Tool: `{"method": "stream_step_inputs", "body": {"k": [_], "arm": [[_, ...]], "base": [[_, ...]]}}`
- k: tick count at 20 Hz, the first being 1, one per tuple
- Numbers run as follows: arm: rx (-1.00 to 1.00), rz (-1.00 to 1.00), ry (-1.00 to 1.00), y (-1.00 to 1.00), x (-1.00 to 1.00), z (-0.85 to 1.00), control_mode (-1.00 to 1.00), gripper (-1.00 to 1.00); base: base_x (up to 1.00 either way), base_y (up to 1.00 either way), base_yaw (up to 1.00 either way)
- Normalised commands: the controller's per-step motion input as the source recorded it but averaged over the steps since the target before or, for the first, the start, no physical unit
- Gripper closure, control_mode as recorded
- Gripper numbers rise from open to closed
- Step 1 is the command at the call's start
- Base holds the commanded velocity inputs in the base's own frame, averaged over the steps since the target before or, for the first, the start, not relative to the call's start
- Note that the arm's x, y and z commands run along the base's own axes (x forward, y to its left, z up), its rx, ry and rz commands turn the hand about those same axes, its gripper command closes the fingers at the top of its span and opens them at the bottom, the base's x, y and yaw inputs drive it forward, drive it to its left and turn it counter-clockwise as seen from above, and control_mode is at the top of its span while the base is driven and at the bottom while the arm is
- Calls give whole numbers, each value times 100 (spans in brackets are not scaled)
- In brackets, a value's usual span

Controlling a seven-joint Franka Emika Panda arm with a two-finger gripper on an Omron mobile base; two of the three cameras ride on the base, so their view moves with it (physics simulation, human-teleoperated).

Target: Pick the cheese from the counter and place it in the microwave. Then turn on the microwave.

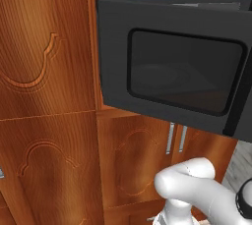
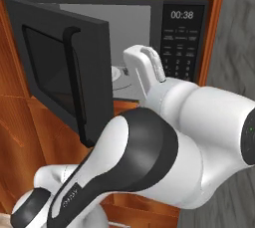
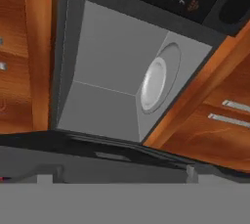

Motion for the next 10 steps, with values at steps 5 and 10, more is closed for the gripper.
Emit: {"method": "stream_step_inputs", "body": {"k": [5, 10], "arm": [[15, 0, 0, 11, 77, -24, -100, -100], [12, 2, 0, 11, 68, -28, -100, -100]], "base": [[0, 0, 0], [0, 0, 0]]}}
